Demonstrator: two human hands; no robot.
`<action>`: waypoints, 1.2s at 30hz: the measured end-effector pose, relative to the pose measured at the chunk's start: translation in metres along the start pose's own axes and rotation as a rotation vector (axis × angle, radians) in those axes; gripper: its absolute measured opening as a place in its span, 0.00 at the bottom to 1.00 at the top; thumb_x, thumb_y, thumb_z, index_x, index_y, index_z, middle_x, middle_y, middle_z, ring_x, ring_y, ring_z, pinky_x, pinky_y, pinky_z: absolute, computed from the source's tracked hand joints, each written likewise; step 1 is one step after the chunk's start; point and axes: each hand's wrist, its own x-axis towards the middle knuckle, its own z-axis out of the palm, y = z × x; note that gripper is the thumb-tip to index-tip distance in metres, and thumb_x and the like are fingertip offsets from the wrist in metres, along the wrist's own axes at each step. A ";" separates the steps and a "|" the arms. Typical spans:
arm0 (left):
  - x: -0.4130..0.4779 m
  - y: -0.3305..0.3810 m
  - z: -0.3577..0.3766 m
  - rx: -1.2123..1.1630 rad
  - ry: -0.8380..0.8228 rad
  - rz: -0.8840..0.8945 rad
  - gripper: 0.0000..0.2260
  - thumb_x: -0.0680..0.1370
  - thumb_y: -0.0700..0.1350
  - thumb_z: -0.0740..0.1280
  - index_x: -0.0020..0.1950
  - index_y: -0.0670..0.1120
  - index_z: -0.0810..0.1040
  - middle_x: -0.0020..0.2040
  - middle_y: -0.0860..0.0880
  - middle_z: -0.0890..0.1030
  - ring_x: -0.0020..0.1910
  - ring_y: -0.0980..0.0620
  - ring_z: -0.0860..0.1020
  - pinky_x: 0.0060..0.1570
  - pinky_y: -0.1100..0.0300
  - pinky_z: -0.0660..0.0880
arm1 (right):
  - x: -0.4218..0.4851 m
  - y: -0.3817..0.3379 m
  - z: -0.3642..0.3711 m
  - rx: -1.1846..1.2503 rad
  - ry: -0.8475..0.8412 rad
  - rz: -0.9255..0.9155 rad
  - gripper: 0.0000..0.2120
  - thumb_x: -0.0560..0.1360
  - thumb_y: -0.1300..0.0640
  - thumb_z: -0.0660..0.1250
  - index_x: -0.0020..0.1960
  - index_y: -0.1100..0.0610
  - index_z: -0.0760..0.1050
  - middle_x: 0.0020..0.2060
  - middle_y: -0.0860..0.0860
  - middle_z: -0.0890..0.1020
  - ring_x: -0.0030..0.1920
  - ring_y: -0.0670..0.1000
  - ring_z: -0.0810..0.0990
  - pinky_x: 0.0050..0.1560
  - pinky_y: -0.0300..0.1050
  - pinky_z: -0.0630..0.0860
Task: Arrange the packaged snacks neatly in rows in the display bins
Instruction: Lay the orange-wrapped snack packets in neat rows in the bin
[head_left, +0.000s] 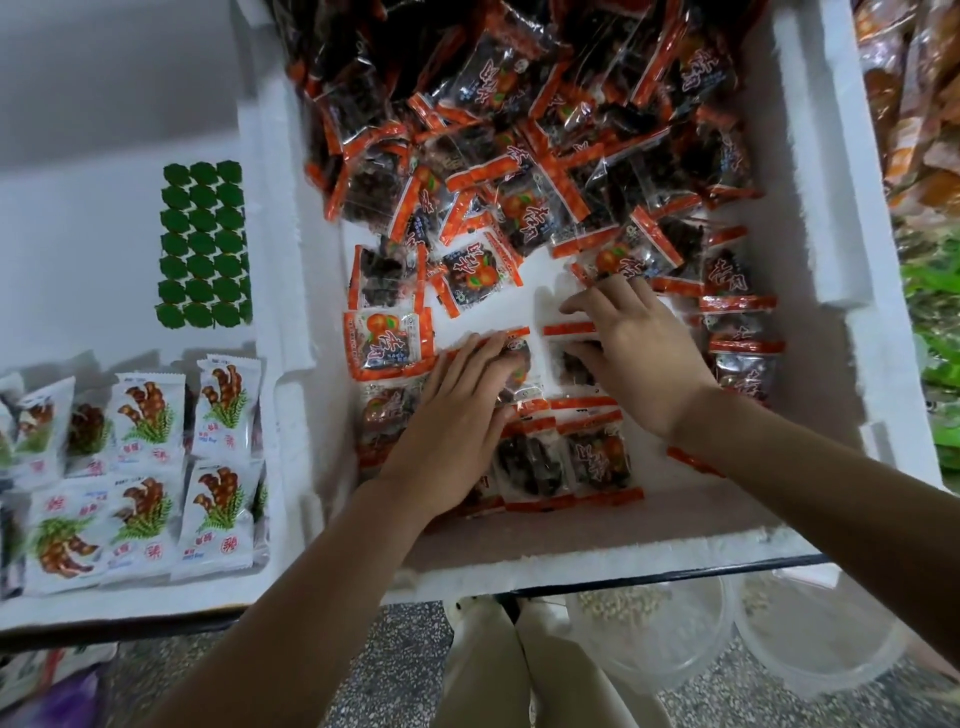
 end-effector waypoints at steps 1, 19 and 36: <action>0.001 0.000 -0.007 -0.030 0.035 -0.025 0.19 0.81 0.45 0.56 0.73 0.50 0.63 0.76 0.52 0.57 0.76 0.54 0.50 0.71 0.60 0.39 | 0.004 -0.003 -0.002 0.010 0.018 -0.040 0.16 0.73 0.64 0.68 0.61 0.62 0.74 0.55 0.60 0.76 0.56 0.62 0.73 0.57 0.54 0.71; 0.031 -0.041 -0.059 0.535 -0.110 -0.380 0.23 0.75 0.40 0.68 0.68 0.43 0.66 0.66 0.44 0.70 0.67 0.43 0.65 0.69 0.51 0.56 | 0.085 -0.046 -0.002 -0.185 -0.125 -0.105 0.27 0.75 0.47 0.66 0.68 0.58 0.63 0.65 0.55 0.66 0.54 0.58 0.78 0.43 0.49 0.75; -0.023 -0.051 -0.112 -0.277 0.701 -0.420 0.09 0.77 0.47 0.67 0.55 0.44 0.75 0.48 0.50 0.80 0.45 0.50 0.80 0.46 0.49 0.78 | 0.082 -0.105 -0.008 0.131 -0.250 -0.366 0.23 0.75 0.65 0.62 0.66 0.48 0.69 0.67 0.52 0.64 0.50 0.54 0.75 0.53 0.45 0.72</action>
